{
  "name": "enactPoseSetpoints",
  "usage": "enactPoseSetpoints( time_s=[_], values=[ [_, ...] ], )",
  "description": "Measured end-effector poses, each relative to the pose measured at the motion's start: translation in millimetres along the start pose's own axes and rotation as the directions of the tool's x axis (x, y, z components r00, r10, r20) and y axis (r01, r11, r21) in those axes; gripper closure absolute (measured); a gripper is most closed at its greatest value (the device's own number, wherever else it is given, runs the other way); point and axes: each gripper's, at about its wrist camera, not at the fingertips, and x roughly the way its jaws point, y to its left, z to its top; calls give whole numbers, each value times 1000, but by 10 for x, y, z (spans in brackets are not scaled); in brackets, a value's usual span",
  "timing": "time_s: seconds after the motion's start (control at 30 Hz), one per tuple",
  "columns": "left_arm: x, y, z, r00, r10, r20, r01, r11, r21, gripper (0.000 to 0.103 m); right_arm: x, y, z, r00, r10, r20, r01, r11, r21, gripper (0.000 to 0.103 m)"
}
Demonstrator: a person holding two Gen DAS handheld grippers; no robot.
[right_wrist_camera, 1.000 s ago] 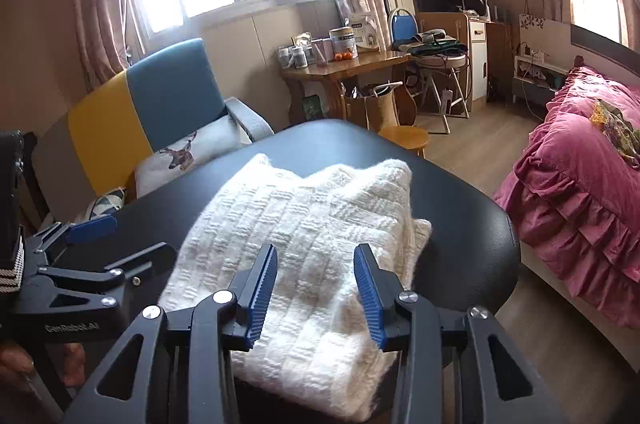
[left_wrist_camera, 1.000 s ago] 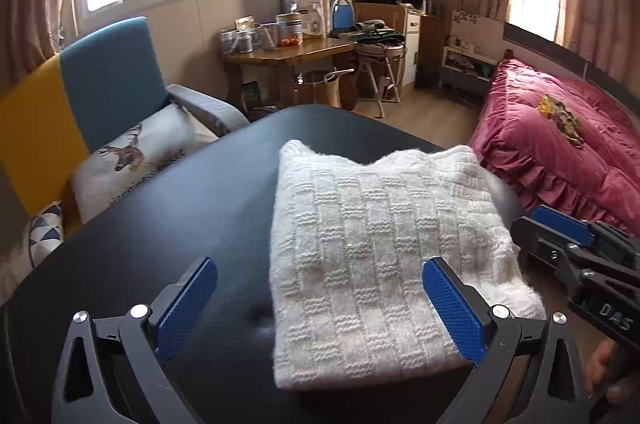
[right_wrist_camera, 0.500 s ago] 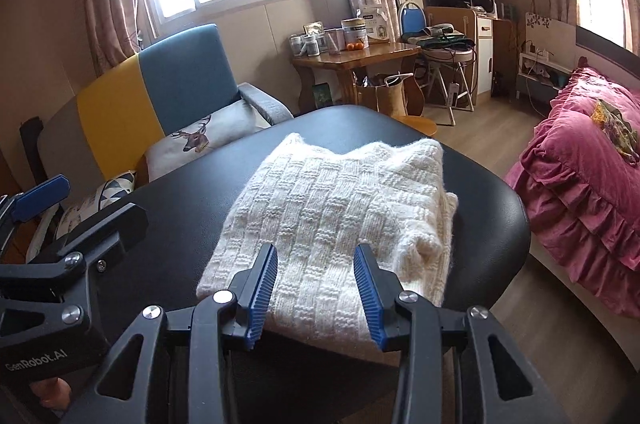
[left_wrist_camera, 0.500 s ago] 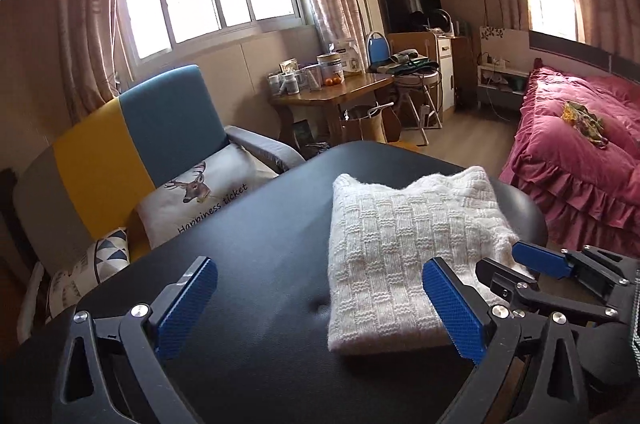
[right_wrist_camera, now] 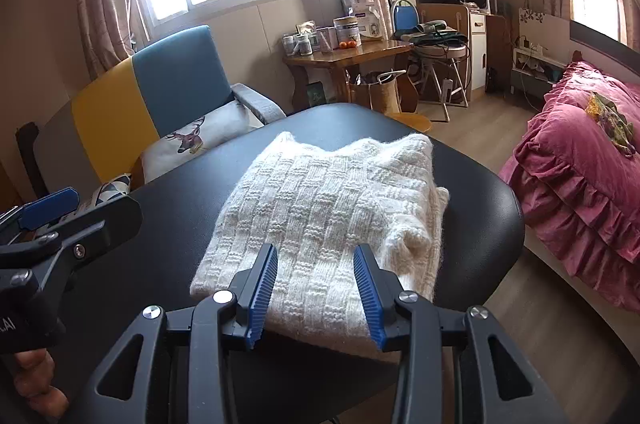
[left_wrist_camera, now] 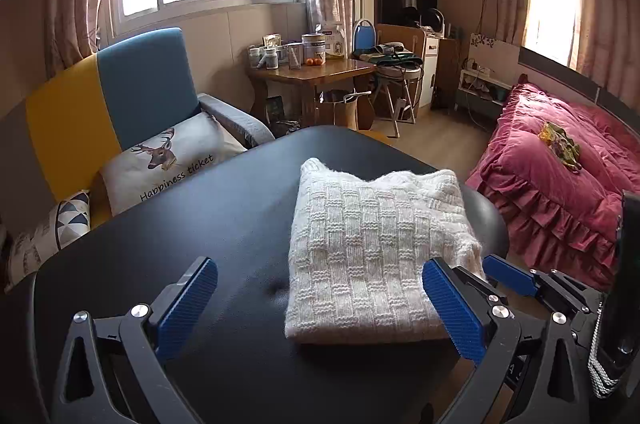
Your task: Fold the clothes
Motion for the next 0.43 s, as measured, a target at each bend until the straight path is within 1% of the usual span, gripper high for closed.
enactPoseSetpoints(
  time_s=[0.17,0.33,0.43],
  values=[
    [10,23,-10,1000,0,-2,0,1000,-4,0,-7,19,-10,1000,-7,-4,6,1000,-7,63],
    [-48,30,-51,999,8,33,-8,1000,-5,0,-5,51,-16,1000,-8,-8,8,1000,-18,63],
    [-42,28,-68,1000,0,31,0,1000,-7,0,11,68,-15,1000,-12,-14,12,1000,-29,63]
  ],
)
